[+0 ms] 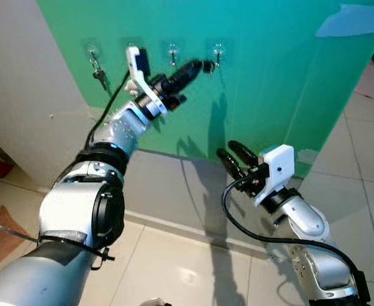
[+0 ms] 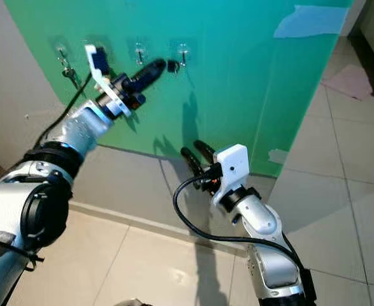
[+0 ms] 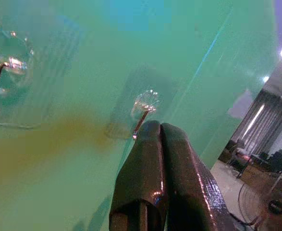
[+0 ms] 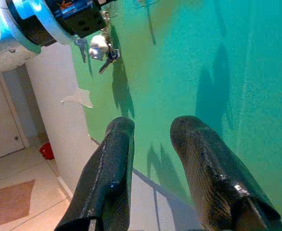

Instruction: Hang keys on a hook

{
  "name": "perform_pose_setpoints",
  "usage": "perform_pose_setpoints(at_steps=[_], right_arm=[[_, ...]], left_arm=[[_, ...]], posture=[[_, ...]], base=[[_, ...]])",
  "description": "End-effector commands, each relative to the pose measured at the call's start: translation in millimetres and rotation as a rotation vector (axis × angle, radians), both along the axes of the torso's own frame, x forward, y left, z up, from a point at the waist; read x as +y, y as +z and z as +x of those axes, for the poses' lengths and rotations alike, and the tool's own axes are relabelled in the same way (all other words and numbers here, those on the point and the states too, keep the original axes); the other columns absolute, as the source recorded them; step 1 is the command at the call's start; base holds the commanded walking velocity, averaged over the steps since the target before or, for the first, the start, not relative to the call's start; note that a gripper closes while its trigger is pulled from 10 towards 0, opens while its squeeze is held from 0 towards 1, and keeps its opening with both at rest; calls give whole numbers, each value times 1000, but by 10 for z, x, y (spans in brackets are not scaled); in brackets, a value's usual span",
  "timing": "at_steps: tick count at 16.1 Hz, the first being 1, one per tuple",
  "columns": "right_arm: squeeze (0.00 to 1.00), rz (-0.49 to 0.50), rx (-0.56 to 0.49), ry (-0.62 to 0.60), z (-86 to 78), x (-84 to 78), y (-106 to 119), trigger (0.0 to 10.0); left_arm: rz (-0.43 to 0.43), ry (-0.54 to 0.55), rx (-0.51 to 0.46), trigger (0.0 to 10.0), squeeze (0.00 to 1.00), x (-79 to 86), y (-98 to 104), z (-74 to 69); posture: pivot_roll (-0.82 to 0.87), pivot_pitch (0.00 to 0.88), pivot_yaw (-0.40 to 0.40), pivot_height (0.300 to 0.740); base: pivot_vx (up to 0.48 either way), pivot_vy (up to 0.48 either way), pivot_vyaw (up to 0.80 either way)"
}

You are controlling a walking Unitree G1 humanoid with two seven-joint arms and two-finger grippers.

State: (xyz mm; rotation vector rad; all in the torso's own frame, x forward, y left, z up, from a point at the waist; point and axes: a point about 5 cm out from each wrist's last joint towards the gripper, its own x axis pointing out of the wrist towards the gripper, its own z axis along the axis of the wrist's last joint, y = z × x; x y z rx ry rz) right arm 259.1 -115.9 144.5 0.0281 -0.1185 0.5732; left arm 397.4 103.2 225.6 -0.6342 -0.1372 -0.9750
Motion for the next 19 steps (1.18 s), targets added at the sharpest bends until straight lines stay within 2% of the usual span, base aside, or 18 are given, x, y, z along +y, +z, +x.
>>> perform_pose_setpoints(at_steps=[1,6,10,13,16,19], right_arm=[[0,-2,-26,-1,-8,30,71,10000],[0,-5,-34,0,-72,73,87,10000],[0,-10,-39,-2,-79,73,97,10000],[0,-4,-47,-4,-91,103,111,10000],[0,0,-46,-6,-103,114,107,10000],[0,-4,-47,0,-85,128,106,10000]], left_arm=[[17,23,-42,10000,0,0,155,38],[19,82,-55,10000,0,-29,246,78],[38,118,-55,10000,0,-32,235,90],[43,197,-58,10000,0,-2,245,115],[84,286,-61,10000,0,62,244,140],[152,345,-54,10000,0,126,157,143]], posture=[[-175,0,170,740],[-197,0,181,740],[-204,0,185,740],[-213,0,194,740],[-211,0,194,740],[-205,0,189,740]], base=[[0,0,0],[0,0,0],[0,0,0],[0,0,0],[0,0,0],[0,0,0]])
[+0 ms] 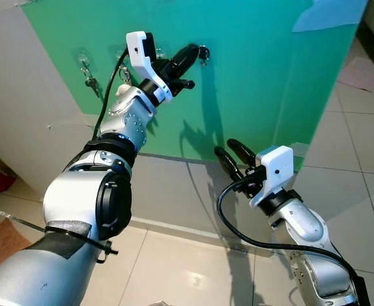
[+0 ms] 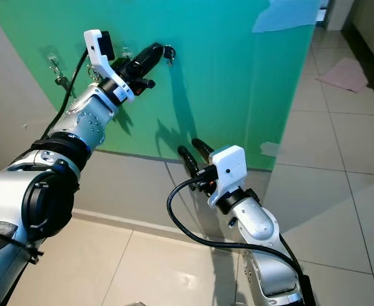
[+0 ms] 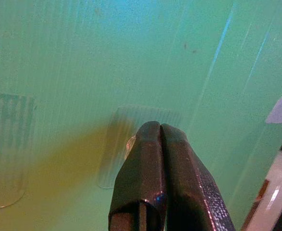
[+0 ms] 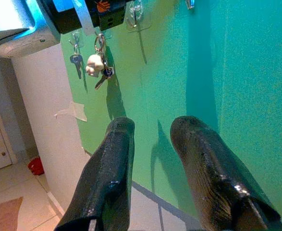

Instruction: Hang keys on a hook

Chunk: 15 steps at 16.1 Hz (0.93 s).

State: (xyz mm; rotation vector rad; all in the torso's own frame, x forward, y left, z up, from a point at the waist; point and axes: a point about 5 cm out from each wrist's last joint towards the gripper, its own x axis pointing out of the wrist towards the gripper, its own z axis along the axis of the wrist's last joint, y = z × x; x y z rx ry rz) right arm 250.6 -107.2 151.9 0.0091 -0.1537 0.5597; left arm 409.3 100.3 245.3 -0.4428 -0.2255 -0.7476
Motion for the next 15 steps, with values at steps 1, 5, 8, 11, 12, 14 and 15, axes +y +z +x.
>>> perform_pose_setpoints(at_steps=[1,5,8,11,12,14,15], right_arm=[[0,2,-9,16,3,46,31,10000],[0,-1,-9,20,1,56,24,10000],[0,-4,-9,29,0,68,22,10000],[0,-7,-8,34,-4,72,16,10000],[0,-10,-8,37,-6,73,13,10000],[0,-16,-8,45,1,76,13,10000],[0,-16,-9,46,4,77,15,10000]], left_arm=[[26,109,33,10000,0,187,-62,28],[-8,172,26,10000,0,342,-117,17],[-32,127,27,10000,0,401,-177,-12],[52,21,46,10000,0,401,-284,-58],[86,-12,56,10000,0,404,-325,-75],[168,-31,70,10000,0,437,-376,-91],[183,-28,70,10000,0,448,-380,-91]], posture=[[-203,0,188,740],[-199,0,184,740],[-191,0,176,740],[-191,0,171,740],[-190,0,162,740],[-188,0,158,740],[-187,0,157,740]], base=[[0,0,0],[0,0,0],[0,0,0],[0,0,0],[0,0,0],[0,0,0],[0,0,0]])
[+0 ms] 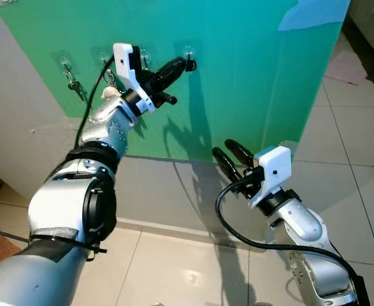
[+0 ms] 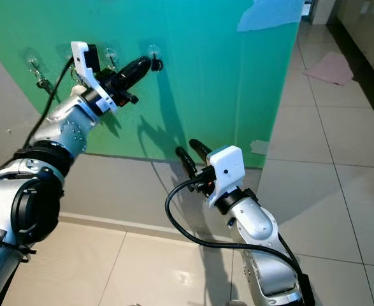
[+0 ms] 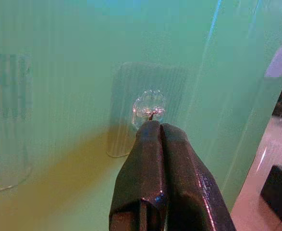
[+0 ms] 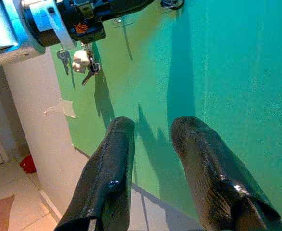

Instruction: Hang keys on a hook

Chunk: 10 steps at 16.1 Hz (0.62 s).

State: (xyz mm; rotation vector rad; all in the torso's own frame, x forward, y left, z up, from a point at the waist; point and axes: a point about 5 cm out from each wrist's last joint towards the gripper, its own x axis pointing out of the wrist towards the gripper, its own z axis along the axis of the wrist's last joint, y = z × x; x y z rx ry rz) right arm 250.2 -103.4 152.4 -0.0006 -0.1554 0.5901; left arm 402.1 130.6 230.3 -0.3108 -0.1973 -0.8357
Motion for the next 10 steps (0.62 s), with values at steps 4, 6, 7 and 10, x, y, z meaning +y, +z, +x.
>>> perform_pose_setpoints(at_steps=[4,6,7,10], right_arm=[[0,-6,-7,24,19,56,16,10000],[0,-4,-6,28,27,69,16,10000],[0,-4,-7,28,27,71,17,10000],[0,0,-7,22,24,71,15,10000]], left_arm=[[59,71,80,10000,0,238,-181,-17],[58,31,66,10000,0,249,-154,-30],[75,27,58,10000,0,249,-158,-35],[-3,19,18,10000,0,277,-92,-42]], posture=[[-180,0,155,740],[-173,0,159,740],[-173,0,159,740],[-173,0,161,740]], base=[[0,0,0],[0,0,0],[0,0,0],[0,0,0]])
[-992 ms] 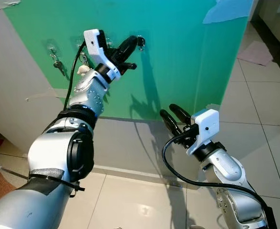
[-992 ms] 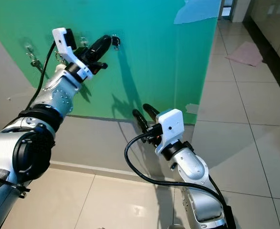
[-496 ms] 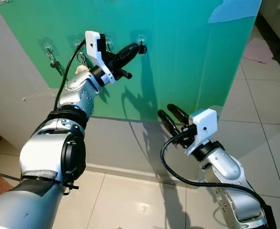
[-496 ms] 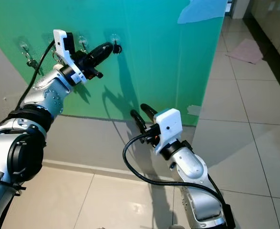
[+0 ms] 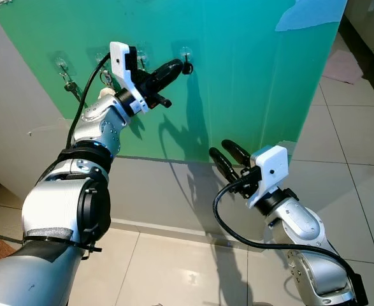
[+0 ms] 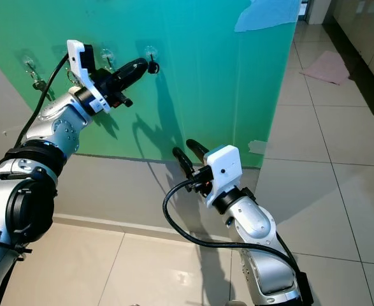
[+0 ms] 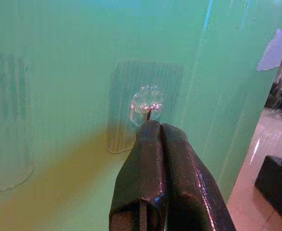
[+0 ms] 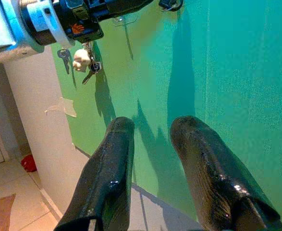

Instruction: Hang keys on a hook

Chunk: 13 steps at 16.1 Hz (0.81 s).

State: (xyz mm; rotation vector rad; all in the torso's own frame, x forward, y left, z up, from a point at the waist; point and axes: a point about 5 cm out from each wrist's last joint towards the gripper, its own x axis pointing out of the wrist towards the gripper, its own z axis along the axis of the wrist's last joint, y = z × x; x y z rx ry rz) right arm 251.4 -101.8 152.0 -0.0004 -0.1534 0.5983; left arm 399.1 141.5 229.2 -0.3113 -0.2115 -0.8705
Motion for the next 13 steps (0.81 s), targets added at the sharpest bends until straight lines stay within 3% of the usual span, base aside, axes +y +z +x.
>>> perform_pose_setpoints(at_steps=[1,2,3,6,7,9,11,13], right_arm=[[0,0,-8,14,10,51,17,10000],[0,0,-8,14,11,51,16,10000],[0,-3,-8,17,12,50,14,10000],[0,-5,-8,23,20,49,16,10000],[0,-5,-7,25,23,48,13,10000],[0,-5,-7,27,25,55,13,10000],[0,-7,-6,29,25,56,13,10000],[0,-10,-6,29,30,54,12,10000]], left_arm=[[-50,37,35,10000,0,176,-59,-15],[-61,29,35,10000,0,177,-56,-17],[-1,-54,36,10000,0,125,-118,-57],[34,-158,36,10000,0,57,-155,-101],[81,-200,31,10000,0,30,-175,-121],[120,-182,24,10000,0,37,-186,-118],[163,-97,1,10000,0,64,-185,-91],[150,-36,-17,10000,0,82,-142,-65]], posture=[[-172,0,160,740],[-172,0,159,740],[-172,0,159,740],[-165,0,148,740],[-162,0,147,740],[-163,0,146,740],[-163,0,146,740],[-165,0,143,740]], base=[[0,0,0],[0,0,0],[0,0,0],[0,0,0],[0,0,0],[0,0,0],[0,0,0],[0,0,0]])
